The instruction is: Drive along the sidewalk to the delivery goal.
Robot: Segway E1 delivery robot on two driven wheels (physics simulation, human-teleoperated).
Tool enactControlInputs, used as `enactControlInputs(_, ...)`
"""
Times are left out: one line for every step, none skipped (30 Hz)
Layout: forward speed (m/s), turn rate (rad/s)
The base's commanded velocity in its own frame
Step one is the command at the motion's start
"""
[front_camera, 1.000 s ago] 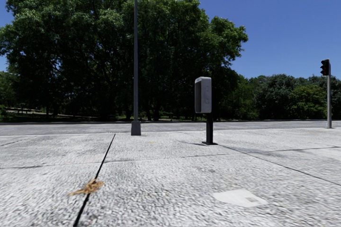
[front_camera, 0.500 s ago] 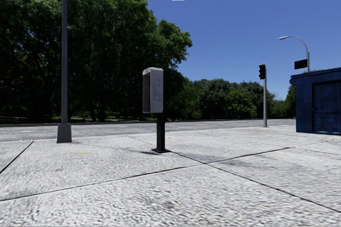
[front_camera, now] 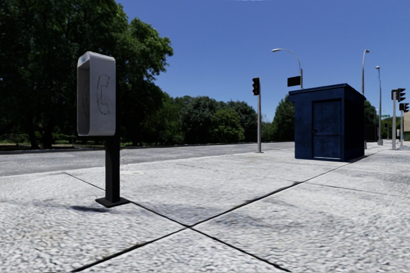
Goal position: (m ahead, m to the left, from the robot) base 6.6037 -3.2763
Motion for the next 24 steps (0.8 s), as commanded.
enactControlInputs(2.0,-0.32)
enactControlInputs(2.0,-0.32)
enactControlInputs(2.0,-0.61)
enactControlInputs(2.0,-0.99)
enactControlInputs(2.0,-1.2)
enactControlInputs(2.0,-1.2)
enactControlInputs(2.0,-1.2)
enactControlInputs(2.0,-1.2)
enactControlInputs(2.0,-1.15)
enactControlInputs(2.0,-1.15)
enactControlInputs(2.0,-0.39)
enactControlInputs(2.0,0.0)
enactControlInputs(2.0,0.0)
enactControlInputs(2.0,0.0)
enactControlInputs(2.0,0.0)
enactControlInputs(2.0,0.0)
enactControlInputs(2.0,0.0)
enactControlInputs(2.0,0.0)
enactControlInputs(2.0,0.0)
enactControlInputs(2.0,0.0)
enactControlInputs(2.0,0.0)
enactControlInputs(2.0,0.0)
enactControlInputs(2.0,0.0)
enactControlInputs(2.0,0.0)
